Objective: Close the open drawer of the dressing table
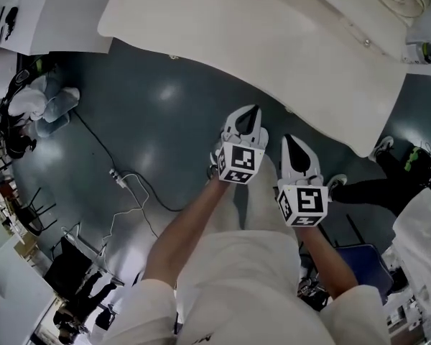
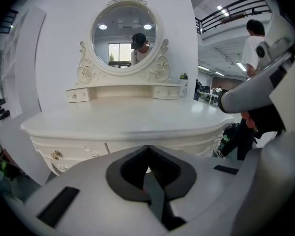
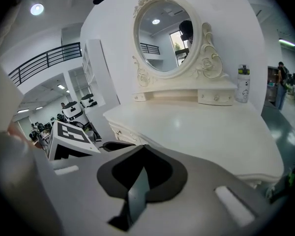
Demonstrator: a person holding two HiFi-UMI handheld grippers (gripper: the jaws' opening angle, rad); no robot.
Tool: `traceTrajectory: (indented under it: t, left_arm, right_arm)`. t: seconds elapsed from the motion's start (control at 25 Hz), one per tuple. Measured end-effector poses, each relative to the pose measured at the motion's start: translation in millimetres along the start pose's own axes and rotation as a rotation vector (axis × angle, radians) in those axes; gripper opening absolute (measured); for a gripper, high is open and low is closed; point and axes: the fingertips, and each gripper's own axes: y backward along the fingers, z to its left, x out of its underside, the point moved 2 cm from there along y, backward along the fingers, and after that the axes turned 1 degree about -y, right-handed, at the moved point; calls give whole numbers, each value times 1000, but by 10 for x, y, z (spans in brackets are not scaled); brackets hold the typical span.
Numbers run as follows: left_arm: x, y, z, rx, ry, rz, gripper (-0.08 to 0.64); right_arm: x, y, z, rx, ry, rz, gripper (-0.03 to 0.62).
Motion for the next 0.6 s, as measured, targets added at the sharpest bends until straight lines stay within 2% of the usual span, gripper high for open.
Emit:
traceTrajectory:
  t: [0.16,0.36,0.6]
  left_arm:
    - [-102,229,21,0,8,-8,8]
    - [-328,553,66,15,59,-56,8]
    - [-494,988,111,0,51,-74,8]
  right_arm:
    - [-10,102,138,-6,15,-7,2]
    - [-77,217,287,-7,37,-21,2]
    - [-222,375,518,-6,75,-55,2]
